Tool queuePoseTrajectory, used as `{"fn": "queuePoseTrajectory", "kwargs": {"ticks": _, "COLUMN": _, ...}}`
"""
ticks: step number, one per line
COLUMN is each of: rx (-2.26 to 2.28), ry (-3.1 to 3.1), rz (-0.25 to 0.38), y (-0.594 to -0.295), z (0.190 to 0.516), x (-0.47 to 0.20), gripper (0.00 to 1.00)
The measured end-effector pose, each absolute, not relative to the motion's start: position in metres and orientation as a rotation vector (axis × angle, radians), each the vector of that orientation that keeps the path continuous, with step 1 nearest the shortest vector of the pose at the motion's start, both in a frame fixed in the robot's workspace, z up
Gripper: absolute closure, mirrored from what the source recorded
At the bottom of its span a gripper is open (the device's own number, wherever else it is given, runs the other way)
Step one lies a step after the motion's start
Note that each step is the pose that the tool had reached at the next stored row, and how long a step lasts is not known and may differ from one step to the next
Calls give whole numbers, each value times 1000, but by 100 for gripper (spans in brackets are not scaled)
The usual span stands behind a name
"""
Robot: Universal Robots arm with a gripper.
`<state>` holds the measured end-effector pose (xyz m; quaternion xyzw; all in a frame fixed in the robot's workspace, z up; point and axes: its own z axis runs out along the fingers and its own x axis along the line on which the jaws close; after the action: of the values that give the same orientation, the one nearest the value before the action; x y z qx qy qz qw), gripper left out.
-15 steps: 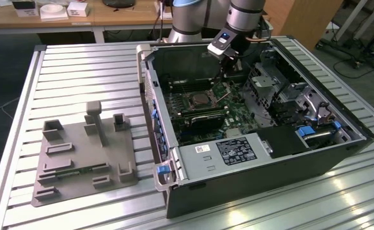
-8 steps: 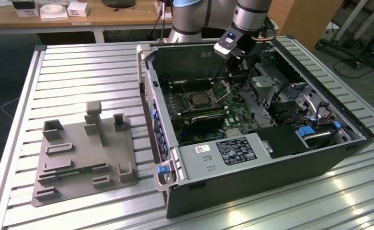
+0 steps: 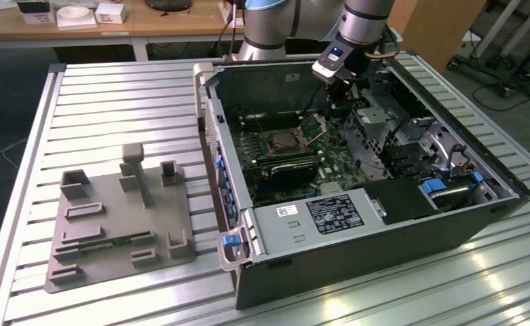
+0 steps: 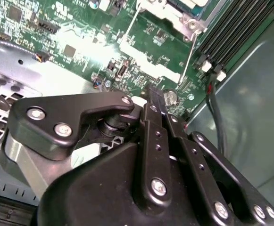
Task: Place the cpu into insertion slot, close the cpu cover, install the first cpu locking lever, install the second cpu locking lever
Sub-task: 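Close the cpu cover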
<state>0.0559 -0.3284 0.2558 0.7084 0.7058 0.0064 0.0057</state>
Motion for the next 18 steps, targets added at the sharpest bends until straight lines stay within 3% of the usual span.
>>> {"fn": "queuePoseTrajectory", "kwargs": {"ticks": 18, "rx": 2218, "ry": 2210, "rz": 18, "y": -328, "z": 238, "x": 44, "gripper": 90}}
